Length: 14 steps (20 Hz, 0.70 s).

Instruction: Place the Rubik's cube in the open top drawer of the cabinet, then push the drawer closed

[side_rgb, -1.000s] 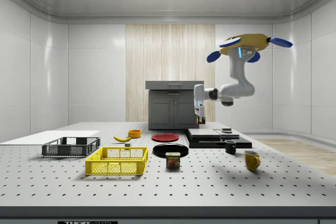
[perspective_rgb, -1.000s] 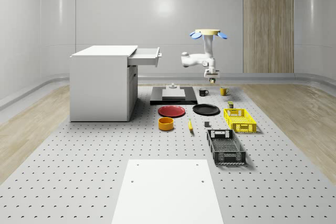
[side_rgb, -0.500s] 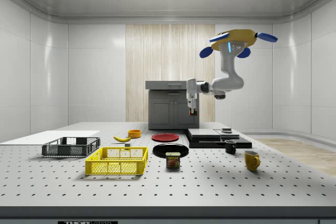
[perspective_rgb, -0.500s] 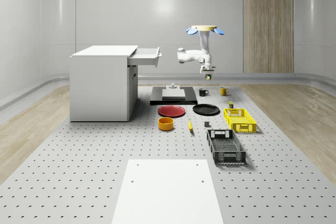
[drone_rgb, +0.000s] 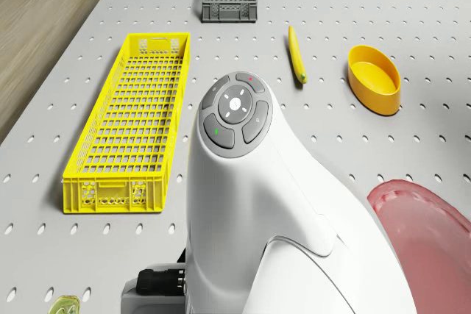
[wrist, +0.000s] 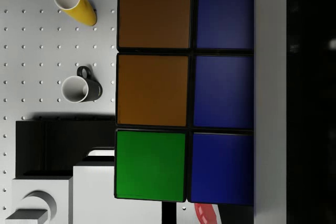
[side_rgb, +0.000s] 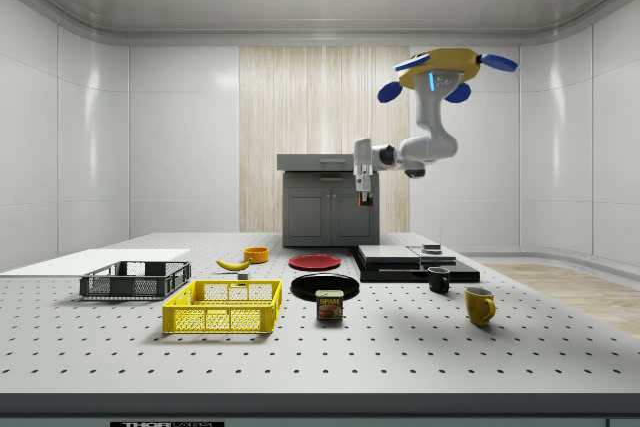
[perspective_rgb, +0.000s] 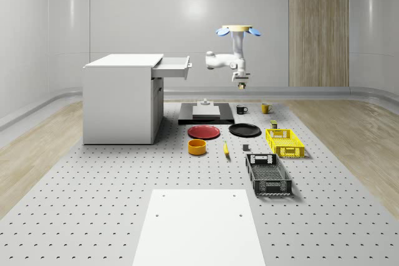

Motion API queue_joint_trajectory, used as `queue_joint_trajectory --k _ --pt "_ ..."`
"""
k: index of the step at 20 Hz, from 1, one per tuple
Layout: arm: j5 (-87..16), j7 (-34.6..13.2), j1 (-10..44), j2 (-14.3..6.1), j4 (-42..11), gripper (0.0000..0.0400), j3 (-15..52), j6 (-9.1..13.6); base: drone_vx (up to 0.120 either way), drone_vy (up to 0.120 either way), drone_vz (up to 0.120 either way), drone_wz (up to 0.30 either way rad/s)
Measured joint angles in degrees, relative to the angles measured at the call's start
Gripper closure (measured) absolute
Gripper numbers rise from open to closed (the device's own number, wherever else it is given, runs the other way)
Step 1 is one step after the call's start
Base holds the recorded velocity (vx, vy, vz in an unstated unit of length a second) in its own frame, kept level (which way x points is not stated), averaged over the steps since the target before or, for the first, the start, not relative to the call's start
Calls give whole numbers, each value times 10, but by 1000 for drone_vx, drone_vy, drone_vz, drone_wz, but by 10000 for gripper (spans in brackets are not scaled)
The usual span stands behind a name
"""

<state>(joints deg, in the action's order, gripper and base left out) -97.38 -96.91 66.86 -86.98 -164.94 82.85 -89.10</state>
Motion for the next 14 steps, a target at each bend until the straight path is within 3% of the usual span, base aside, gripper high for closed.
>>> queue_joint_trajectory --k 14 --pt "6 -1 2 -14 0 78 2 -13 0 -120 120 0"
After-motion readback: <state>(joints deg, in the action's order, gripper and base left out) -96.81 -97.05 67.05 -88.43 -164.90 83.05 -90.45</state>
